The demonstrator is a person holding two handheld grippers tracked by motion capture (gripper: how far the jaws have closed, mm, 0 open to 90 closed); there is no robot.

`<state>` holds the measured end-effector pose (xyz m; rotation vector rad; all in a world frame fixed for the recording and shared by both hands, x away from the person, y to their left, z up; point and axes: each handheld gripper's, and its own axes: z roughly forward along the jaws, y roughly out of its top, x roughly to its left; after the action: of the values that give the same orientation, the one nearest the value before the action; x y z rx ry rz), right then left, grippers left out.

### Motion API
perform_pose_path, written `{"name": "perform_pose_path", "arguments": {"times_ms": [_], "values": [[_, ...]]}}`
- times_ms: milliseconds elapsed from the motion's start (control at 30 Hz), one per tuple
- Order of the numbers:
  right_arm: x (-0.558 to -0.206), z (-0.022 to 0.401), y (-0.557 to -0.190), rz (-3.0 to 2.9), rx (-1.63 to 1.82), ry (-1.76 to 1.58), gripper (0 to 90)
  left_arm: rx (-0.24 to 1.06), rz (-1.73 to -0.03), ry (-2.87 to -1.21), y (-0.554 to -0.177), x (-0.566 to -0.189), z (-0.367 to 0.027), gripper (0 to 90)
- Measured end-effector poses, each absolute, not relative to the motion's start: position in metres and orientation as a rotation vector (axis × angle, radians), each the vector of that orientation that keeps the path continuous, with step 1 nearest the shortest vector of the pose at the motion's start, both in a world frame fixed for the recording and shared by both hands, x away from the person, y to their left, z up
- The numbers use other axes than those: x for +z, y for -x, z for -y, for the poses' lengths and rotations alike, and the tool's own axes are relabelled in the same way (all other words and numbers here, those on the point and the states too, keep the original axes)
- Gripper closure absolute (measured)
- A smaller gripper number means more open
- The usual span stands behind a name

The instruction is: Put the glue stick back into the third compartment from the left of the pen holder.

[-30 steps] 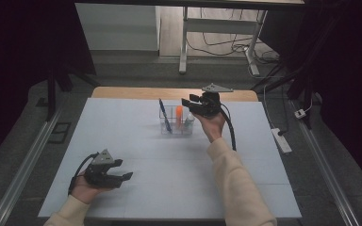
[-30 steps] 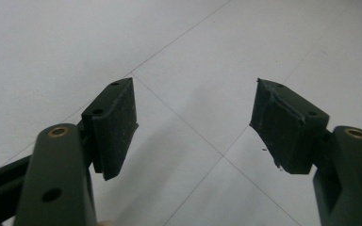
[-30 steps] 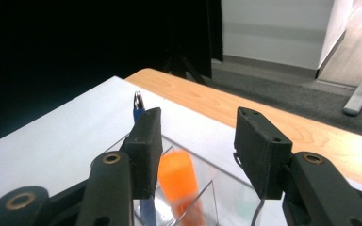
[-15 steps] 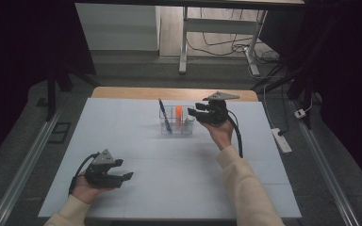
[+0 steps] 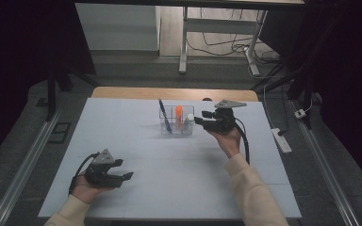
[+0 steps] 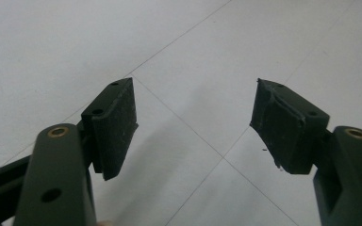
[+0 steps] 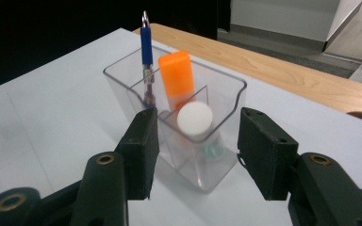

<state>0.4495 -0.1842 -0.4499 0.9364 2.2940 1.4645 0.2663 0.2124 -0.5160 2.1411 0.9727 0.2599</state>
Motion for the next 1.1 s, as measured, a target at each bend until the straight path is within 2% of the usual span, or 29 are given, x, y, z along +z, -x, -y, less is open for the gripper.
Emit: {"name": "perform_pose_path", "arguments": {"times_ms": [400,1100], "values": [[-0.462,0.203,-0.425,-2.326,1.431,-0.932,40.6,0.26,-0.975,-2.137,-0.266,-0.516,-0.212,31.0],[-0.481,0.252,-0.363,-2.379,1.332,-0.928,39.9,0.263,-0.975,-2.133,-0.267,-0.516,-0.212,31.0]]}}
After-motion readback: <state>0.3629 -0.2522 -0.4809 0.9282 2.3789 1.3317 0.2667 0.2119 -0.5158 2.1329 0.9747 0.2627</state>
